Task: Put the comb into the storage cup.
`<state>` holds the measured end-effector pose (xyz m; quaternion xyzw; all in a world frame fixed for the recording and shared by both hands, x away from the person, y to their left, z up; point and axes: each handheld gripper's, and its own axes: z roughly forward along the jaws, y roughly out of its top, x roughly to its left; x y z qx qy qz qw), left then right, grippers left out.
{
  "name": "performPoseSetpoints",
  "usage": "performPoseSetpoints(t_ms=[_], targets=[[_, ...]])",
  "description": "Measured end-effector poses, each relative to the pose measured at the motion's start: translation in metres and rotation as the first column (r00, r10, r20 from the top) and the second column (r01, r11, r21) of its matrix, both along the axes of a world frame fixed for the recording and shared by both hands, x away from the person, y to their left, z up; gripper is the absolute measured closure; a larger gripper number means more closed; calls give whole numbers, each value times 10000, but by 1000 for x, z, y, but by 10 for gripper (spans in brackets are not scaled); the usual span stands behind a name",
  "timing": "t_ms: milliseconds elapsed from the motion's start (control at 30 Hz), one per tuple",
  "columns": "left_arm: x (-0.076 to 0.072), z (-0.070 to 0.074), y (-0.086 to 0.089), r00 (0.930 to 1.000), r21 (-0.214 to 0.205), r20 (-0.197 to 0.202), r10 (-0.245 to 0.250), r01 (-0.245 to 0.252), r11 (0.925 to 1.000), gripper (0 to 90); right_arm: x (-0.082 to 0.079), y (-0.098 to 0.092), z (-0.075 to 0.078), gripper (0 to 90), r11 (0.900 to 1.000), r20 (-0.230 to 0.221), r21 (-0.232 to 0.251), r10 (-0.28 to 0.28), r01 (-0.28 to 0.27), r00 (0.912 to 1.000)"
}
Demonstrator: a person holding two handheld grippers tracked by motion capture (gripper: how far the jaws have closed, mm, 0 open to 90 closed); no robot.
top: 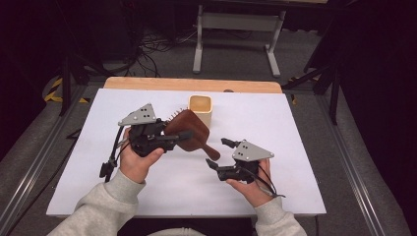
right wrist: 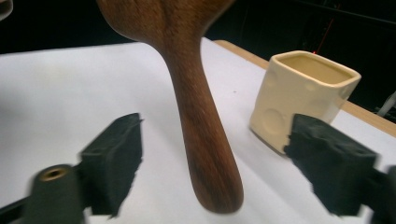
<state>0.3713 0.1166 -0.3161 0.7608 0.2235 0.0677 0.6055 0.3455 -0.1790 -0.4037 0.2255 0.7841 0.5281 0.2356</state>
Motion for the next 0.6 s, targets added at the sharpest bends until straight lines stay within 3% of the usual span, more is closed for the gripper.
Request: performPoseSetpoints(t_ms=[200, 600], targets=[[5, 12, 2, 9993, 222, 276, 270, -276, 9994, 560, 2, -11, 1, 62, 9997, -1, 144, -198, 198, 9998], [16, 46, 1, 9905, 749, 1065, 870, -952, 9926, 557, 4, -28, -2, 42, 9968, -213, 183, -777, 781, 9968]])
